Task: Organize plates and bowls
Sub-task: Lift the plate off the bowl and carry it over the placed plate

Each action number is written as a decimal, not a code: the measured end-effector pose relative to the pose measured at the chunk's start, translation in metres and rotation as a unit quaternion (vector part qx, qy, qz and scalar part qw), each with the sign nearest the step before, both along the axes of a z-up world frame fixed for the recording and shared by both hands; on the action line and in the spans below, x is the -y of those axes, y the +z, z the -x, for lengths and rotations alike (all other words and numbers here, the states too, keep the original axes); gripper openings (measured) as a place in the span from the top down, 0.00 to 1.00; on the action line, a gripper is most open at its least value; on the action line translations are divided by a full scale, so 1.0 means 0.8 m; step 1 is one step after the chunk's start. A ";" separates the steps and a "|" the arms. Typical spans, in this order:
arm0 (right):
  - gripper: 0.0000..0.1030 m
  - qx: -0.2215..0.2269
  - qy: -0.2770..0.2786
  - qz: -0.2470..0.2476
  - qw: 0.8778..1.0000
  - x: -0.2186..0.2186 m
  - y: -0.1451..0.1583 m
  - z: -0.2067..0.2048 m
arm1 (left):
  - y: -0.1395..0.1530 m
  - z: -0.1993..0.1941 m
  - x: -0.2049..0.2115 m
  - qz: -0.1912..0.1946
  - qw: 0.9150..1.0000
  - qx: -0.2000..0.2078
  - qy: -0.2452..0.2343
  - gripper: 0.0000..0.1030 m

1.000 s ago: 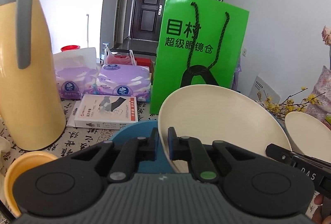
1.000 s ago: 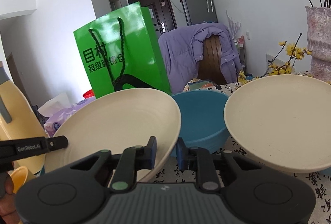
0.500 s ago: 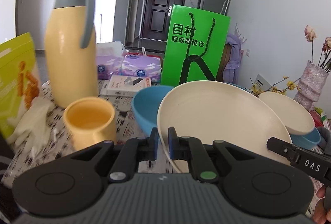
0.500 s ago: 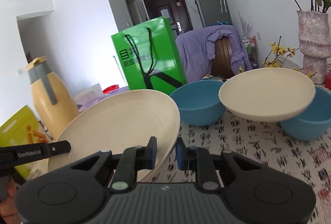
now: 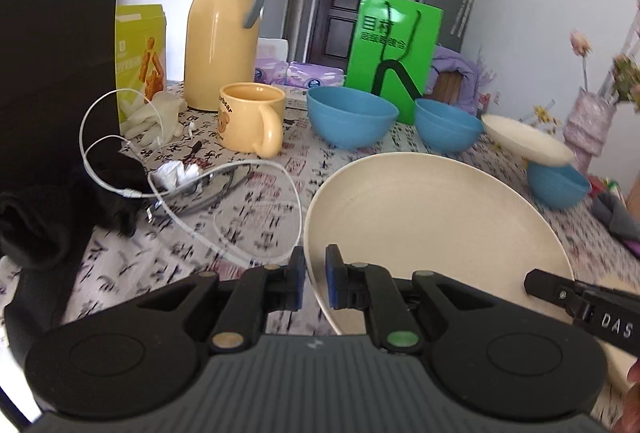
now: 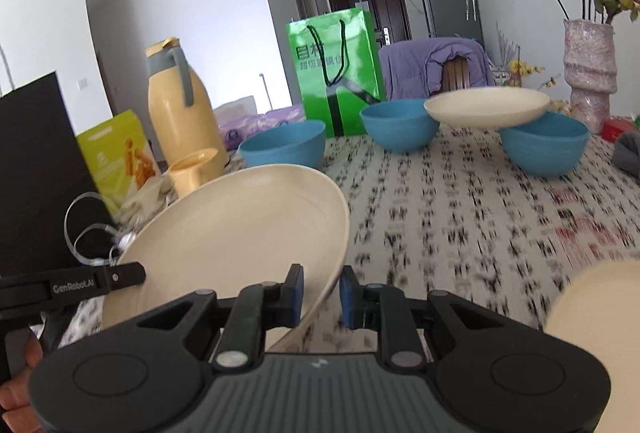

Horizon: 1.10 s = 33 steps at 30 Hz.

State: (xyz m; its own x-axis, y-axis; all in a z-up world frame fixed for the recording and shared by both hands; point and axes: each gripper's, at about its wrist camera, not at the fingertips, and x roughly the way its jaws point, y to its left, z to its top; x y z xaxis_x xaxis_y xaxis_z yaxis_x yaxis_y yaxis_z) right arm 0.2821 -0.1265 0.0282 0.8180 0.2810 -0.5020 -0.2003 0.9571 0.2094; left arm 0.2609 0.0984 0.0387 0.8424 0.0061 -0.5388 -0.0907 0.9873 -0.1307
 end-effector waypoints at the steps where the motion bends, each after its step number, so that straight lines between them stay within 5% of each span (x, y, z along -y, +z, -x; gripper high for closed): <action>1: 0.82 -0.005 0.001 -0.003 1.000 0.003 -0.004 0.011 | -0.003 0.014 0.003 -0.004 1.000 0.000 -0.003 0.90; 10: 0.82 0.001 0.007 0.012 1.000 0.010 -0.016 0.091 | -0.015 0.082 0.011 0.002 1.000 0.000 -0.004 0.90; 18: 0.82 0.011 -0.002 0.011 1.000 0.031 -0.012 0.105 | -0.011 0.091 0.036 -0.001 1.000 0.005 -0.019 0.90; 33: 0.82 0.024 -0.097 0.050 0.994 0.187 -0.003 0.111 | -0.026 0.044 0.202 0.032 0.992 -0.006 -0.118 0.89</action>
